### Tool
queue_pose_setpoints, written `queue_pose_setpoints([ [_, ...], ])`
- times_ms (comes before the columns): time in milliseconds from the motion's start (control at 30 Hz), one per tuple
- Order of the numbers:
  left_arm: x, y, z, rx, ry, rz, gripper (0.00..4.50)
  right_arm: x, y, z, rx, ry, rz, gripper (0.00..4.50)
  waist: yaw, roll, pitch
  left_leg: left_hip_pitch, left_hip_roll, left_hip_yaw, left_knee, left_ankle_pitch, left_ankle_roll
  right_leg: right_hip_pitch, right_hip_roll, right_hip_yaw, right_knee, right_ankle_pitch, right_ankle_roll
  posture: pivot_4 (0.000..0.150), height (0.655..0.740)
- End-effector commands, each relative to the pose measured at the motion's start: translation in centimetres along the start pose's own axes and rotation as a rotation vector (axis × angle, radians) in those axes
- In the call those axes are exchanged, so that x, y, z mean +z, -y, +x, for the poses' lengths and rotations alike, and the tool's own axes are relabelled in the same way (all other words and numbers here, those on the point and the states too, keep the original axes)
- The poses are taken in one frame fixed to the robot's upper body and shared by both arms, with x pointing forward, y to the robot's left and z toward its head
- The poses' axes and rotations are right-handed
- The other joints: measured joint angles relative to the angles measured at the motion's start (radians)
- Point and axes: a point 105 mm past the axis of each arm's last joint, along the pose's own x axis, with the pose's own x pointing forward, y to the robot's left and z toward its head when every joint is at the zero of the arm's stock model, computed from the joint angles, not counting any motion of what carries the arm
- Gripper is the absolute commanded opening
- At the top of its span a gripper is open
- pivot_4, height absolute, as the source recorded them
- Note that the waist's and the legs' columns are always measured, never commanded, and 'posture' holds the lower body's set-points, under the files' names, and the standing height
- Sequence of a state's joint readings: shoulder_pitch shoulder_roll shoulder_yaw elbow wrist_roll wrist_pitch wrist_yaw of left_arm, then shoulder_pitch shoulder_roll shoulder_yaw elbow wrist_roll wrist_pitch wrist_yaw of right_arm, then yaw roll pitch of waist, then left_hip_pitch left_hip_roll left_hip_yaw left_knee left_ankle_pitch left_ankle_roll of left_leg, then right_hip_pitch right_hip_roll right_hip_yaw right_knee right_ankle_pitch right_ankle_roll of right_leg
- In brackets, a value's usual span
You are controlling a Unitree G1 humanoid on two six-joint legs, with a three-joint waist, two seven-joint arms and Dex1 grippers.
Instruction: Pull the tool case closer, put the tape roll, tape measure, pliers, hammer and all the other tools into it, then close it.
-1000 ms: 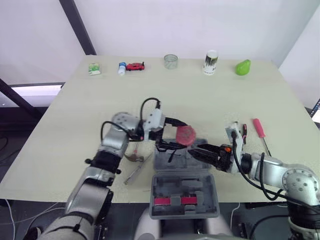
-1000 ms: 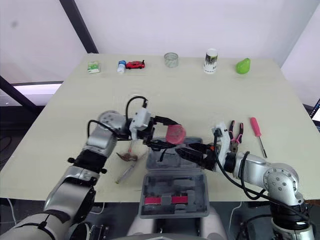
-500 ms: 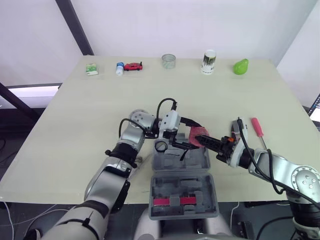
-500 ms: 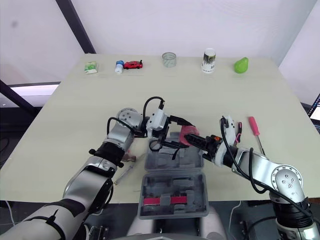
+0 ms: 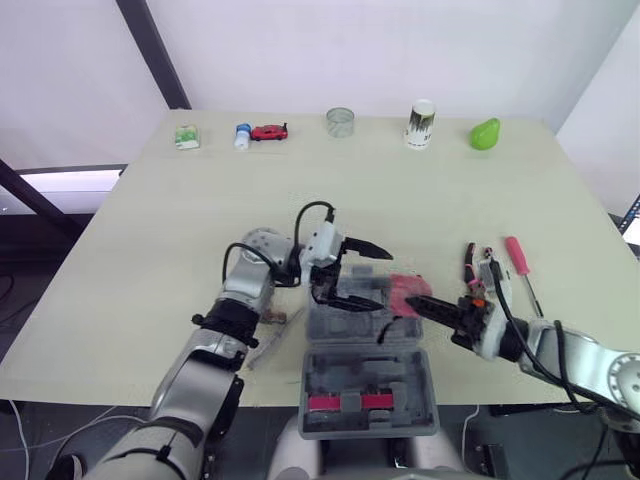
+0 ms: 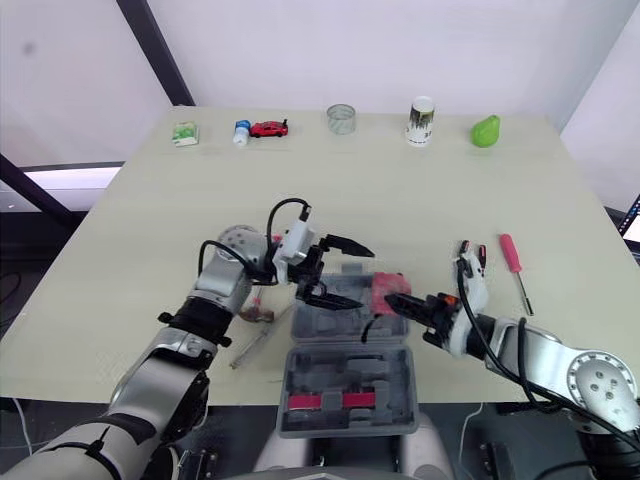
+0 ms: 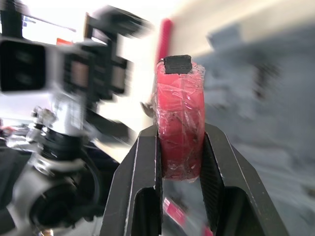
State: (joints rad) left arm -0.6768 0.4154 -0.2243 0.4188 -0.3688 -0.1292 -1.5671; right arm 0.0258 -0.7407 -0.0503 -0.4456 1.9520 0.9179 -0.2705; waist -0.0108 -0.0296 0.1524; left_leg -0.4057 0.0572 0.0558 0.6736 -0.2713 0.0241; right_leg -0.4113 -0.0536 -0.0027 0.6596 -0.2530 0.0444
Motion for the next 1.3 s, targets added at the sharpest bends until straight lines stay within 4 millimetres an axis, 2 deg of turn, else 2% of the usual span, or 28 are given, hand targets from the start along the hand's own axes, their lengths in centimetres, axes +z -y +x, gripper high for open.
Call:
queue_pose_setpoints([
  [33,2.0,1.9,-1.9,-0.043,0.017,0.006,4.50,-0.6,2.2,-2.3,-0.053,-0.031,0.037,0.45,-0.002,0.000,0.000,0.000,0.000,0.000,0.000,0.000,0.000,0.000,0.000,0.000,0.000,0.000,0.000,0.150,0.7400],
  [233,2.7,4.6,-3.5,-0.061,-0.035,-0.022,4.50,-1.2,5.7,-3.9,-0.137,-0.054,0.084,0.45,0.000,0.000,0.000,0.002,0.000,-0.001,0.000,0.000,0.000,0.001,0.000,0.000,0.001,0.000,0.000,0.150,0.7400],
  [400,3.4,6.5,-4.3,-0.081,-0.075,-0.050,4.50,-1.7,7.5,-3.9,-0.157,-0.075,0.105,0.45,0.001,0.001,0.000,0.002,0.000,0.000,0.000,0.000,0.000,0.001,0.001,0.001,0.001,0.000,0.000,0.150,0.7400],
  [567,4.1,7.4,-4.1,-0.082,-0.080,-0.062,4.50,-1.7,8.7,-2.9,-0.165,-0.072,0.117,0.45,0.002,0.001,0.000,0.002,0.000,0.000,0.000,0.000,0.000,0.001,0.001,0.001,0.001,0.000,0.000,0.150,0.7400],
  [867,4.5,7.5,-4.1,-0.057,-0.081,-0.066,4.50,-2.5,9.3,-2.6,-0.168,-0.091,0.125,0.45,0.004,0.001,0.001,0.003,0.000,0.000,0.000,0.000,0.000,0.001,0.001,0.001,0.001,0.000,0.000,0.150,0.7400],
  [933,4.5,7.6,-4.1,-0.056,-0.083,-0.069,4.50,-2.7,9.3,-2.8,-0.170,-0.093,0.125,1.50,0.003,0.001,0.001,0.003,0.000,0.000,0.000,0.000,0.000,0.001,0.001,0.001,0.001,0.000,0.000,0.150,0.7400],
  [1000,4.4,7.7,-4.1,-0.055,-0.090,-0.075,4.50,-2.7,9.3,-3.1,-0.172,-0.089,0.128,2.36,0.003,0.001,0.001,0.003,0.000,0.000,0.000,0.000,0.000,0.001,0.001,0.001,0.001,0.000,0.000,0.150,0.7400],
  [1133,4.5,7.8,-4.5,-0.052,-0.101,-0.082,4.50,-2.3,9.3,-4.5,-0.181,-0.065,0.132,4.30,0.004,0.001,0.001,0.003,0.000,0.001,0.000,0.000,0.000,0.001,0.001,0.002,0.001,0.000,0.000,0.150,0.7400],
  [1300,4.6,7.8,-4.9,-0.034,-0.105,-0.091,4.50,-2.0,9.4,-6.4,-0.221,-0.074,0.073,4.41,0.013,0.001,0.001,0.003,0.000,0.001,0.000,0.000,0.000,0.001,0.001,0.002,0.001,0.000,0.000,0.150,0.7400],
])
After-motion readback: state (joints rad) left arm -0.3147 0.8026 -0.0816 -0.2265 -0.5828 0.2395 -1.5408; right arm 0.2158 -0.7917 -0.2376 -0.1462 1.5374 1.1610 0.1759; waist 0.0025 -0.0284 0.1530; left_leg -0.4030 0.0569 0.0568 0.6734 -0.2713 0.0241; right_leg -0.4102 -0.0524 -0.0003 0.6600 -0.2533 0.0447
